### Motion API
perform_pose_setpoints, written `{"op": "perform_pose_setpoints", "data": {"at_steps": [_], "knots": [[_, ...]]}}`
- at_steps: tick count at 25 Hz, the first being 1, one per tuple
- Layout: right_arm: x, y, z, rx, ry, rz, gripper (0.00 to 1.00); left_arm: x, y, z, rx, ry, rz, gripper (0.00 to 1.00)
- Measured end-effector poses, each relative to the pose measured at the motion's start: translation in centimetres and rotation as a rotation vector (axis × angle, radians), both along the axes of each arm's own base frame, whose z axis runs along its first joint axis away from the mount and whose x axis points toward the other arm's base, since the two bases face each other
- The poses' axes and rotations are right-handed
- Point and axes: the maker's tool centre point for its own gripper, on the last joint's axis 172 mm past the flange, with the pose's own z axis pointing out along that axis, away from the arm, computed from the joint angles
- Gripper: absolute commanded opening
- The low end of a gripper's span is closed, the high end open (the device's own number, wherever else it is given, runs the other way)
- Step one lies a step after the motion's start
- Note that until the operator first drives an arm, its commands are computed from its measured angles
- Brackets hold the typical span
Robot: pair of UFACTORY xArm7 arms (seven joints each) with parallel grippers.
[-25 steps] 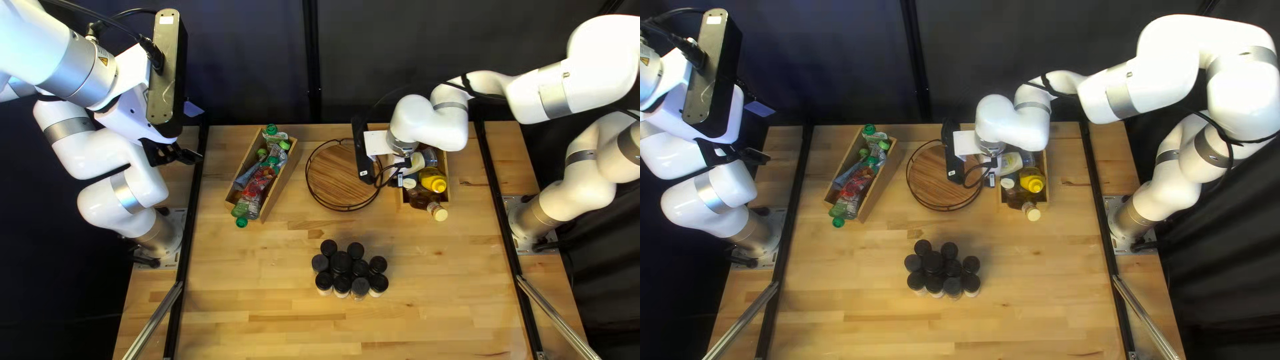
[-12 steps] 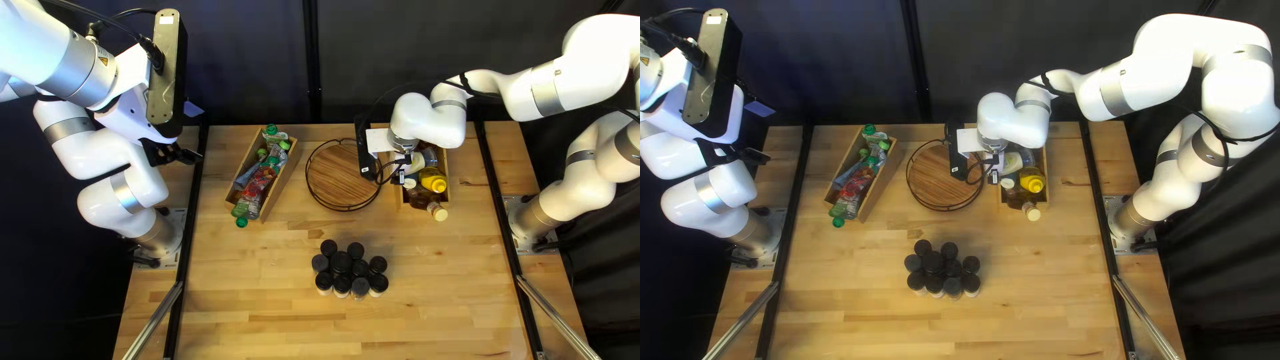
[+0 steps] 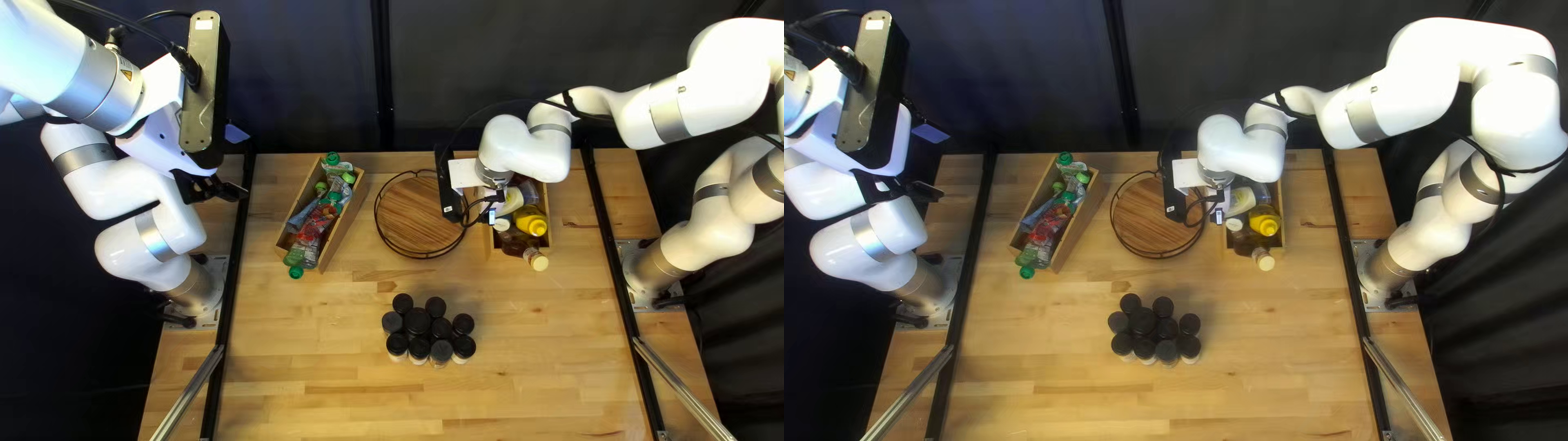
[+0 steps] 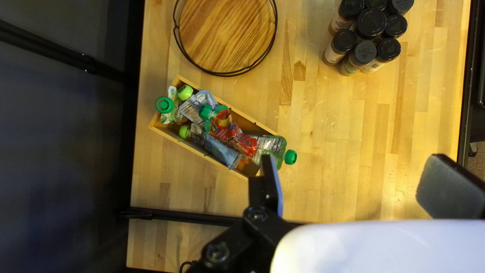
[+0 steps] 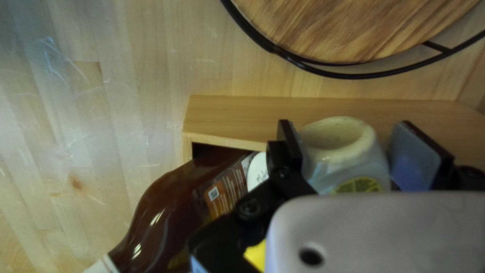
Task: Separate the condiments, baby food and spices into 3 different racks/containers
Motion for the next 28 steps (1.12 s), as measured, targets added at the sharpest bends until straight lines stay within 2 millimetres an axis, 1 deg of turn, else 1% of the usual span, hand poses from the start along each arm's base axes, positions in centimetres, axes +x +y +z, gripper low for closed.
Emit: {"op": "perform_pose_setpoints", "data": {"at_steps": [8, 11, 14, 19, 28], "knots": [[-0.6, 1.3, 4.5, -0.015, -0.053, 0.039, 0.00, 0.0, 0.0, 0.0, 0.000, 0.000, 0.000, 1.00], [-1.1, 1.8, 5.6, -0.006, -0.082, 0.081, 0.00, 0.0, 0.0, 0.0, 0.000, 0.000, 0.000, 1.00], [-1.3, 2.1, 6.2, 0.011, -0.115, 0.135, 0.00, 0.0, 0.0, 0.0, 0.000, 0.000, 0.000, 1.00], [-1.2, 2.4, 7.1, 0.046, -0.168, 0.220, 0.00, 0.0, 0.0, 0.0, 0.000, 0.000, 0.000, 1.00], [-1.2, 2.4, 7.2, 0.049, -0.173, 0.226, 0.00, 0.0, 0.0, 0.0, 0.000, 0.000, 0.000, 1.00]]}}
